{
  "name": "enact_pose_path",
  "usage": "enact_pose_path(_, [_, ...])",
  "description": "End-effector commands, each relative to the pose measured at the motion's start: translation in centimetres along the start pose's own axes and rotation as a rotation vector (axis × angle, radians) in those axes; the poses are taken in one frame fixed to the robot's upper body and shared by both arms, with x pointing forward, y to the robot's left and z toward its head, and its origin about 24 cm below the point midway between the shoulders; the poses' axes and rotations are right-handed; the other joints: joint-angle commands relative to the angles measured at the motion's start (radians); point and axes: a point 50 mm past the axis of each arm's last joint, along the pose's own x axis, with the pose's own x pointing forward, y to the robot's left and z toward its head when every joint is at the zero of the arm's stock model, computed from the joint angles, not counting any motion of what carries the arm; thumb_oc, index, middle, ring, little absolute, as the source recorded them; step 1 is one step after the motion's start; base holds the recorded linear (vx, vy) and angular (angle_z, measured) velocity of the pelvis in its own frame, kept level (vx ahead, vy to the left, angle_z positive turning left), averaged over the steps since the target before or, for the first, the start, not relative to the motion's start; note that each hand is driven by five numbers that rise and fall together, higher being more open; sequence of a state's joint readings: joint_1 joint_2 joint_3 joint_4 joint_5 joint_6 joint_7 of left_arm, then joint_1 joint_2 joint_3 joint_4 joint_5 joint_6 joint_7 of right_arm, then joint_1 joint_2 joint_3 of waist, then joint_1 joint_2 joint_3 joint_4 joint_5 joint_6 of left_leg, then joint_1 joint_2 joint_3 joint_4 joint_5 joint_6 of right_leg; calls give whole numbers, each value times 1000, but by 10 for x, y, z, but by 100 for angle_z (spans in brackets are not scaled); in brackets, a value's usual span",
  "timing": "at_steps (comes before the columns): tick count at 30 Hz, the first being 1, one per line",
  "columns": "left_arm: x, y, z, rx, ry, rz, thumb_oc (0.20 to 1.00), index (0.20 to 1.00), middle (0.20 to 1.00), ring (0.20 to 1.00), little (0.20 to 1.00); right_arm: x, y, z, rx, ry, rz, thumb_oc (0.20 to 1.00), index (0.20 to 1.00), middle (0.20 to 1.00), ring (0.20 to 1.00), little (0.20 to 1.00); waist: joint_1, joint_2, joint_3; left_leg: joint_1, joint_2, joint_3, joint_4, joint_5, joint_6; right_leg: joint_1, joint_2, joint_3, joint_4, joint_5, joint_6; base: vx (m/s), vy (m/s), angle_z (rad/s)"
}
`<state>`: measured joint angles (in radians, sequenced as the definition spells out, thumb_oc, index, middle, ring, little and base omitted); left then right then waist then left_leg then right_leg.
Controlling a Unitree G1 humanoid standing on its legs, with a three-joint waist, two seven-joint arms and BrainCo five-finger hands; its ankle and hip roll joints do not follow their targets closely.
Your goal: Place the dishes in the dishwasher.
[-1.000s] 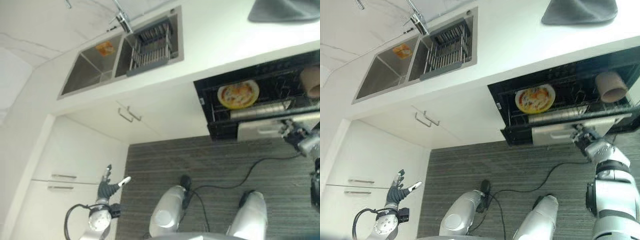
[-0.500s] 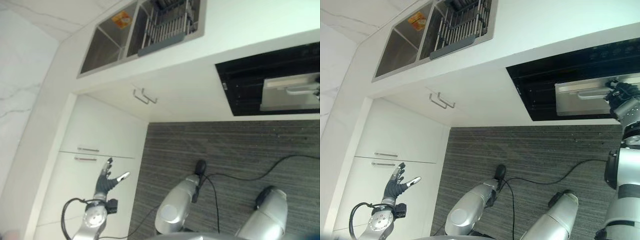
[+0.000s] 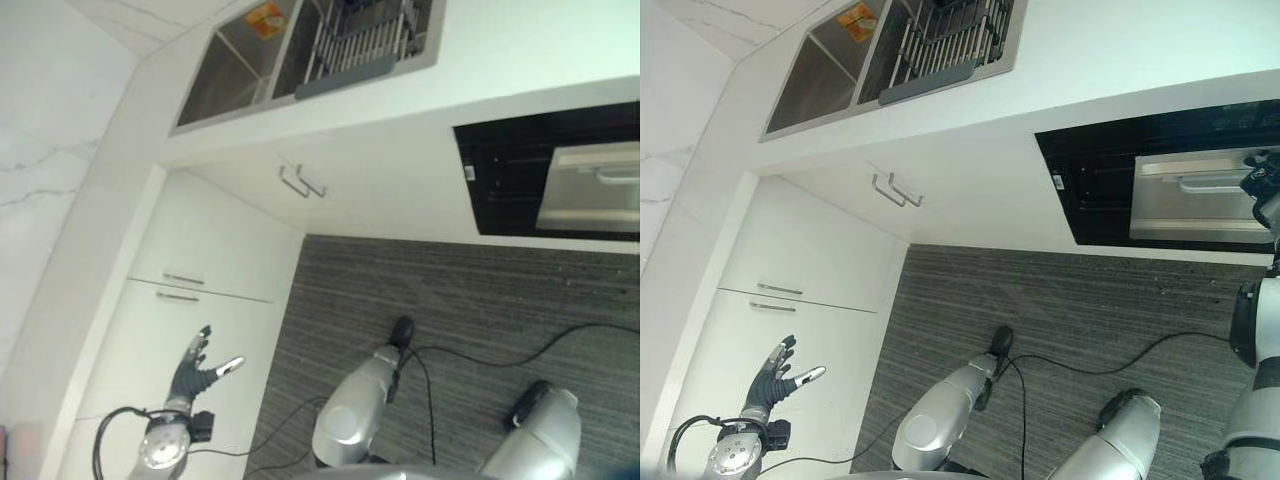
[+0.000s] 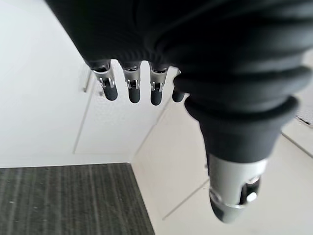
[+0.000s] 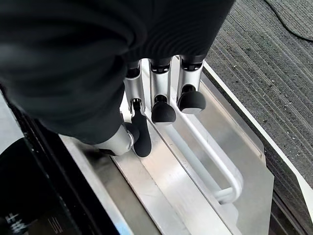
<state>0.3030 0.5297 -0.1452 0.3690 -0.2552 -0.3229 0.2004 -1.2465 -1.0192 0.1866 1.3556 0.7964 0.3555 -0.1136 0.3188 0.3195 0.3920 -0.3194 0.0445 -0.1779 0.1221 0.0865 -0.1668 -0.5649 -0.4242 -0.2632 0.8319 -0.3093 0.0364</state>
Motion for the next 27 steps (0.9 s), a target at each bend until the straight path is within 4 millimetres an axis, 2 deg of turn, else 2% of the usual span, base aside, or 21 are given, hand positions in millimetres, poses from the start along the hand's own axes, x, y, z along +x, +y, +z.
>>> enact_pose_path(1, [8,41,18,66,-84,89,1000,1000,1000,1000,1000,-27,36,75,99,-314,228,200,200,200,200,200,45,-47,-3,-25,-16,13,2,-22,54,133,45,6,-113,-39,31,-84,-56,-4])
enact_pose_path(4, [12,40,25,68,-113,72,1000,1000,1000,1000,1000,-21,32,61,110,-263,242,200,200,200,200,200,43,-58,4,-22,-9,18,-6,-20,54,162,63,-10,-167,-18,33,-91,-45,-1])
enact_pose_path(7, [17,42,32,58,-134,87,1000,1000,1000,1000,1000,-13,34,35,137,-205,310,200,200,200,200,200,37,-79,13,-16,3,26,-16,-21,55,201,85,-31,-240,9,40,-142,-61,-1])
enact_pose_path(8, [20,45,36,49,-141,96,1000,1000,1000,1000,1000,-8,34,14,121,-160,330,200,200,200,200,200,35,-89,22,-24,15,34,-17,-2,58,209,94,-52,-275,53,39,-209,-61,-6])
enact_pose_path(10, [22,47,42,60,-163,107,1000,1000,1000,1000,1000,-1,33,-25,79,-123,345,200,200,200,200,200,23,-124,27,-20,34,45,-26,0,63,244,119,-63,-341,87,47,-157,-103,-7])
enact_pose_path(13, [24,49,49,49,-189,135,1000,1000,1000,1000,1000,-3,40,-74,79,-85,400,200,200,200,200,200,0,-164,40,-8,54,62,-37,-5,67,287,146,-65,-420,123,57,-106,-87,-2])
enact_pose_path(14, [25,49,51,39,-196,152,1000,1000,1000,1000,1000,-5,43,-94,87,-67,434,200,200,200,200,200,-9,-175,43,-3,60,68,-39,-7,69,303,156,-64,-446,133,60,-120,-44,-25])
enact_pose_path(15, [27,51,52,15,-197,184,1000,1000,1000,1000,1000,-13,49,-122,87,-67,487,200,200,200,200,200,-26,-194,47,5,66,77,-39,-12,71,328,172,-57,-485,146,65,-123,-39,-18])
enact_pose_path(18, [30,51,49,-9,-181,227,1000,1000,1000,1000,1000,-35,56,-175,90,-33,551,200,200,200,200,200,-63,-228,50,29,84,94,-44,-21,72,381,198,-44,-555,168,70,-86,-36,-13])
enact_pose_path(20, [29,49,44,-12,-172,236,1000,1000,1000,1000,1000,-48,54,-197,31,-33,566,200,200,200,200,200,-86,-248,45,47,101,114,-51,-26,70,419,210,-34,-604,181,72,-79,-17,-26])
enact_pose_path(22, [27,49,37,-28,-152,248,1000,1000,1000,1000,1000,-54,51,-211,12,-18,578,200,200,200,200,200,-106,-265,29,67,116,131,-61,-27,65,458,221,-25,-649,193,73,-82,2,-21])
enact_pose_path(27, [21,49,20,-45,-99,254,1000,1000,1000,1000,1000,-57,38,-230,79,79,576,200,200,200,200,200,-117,-300,-17,103,150,150,-44,-45,43,523,231,-24,-724,217,74,-38,-29,-14])
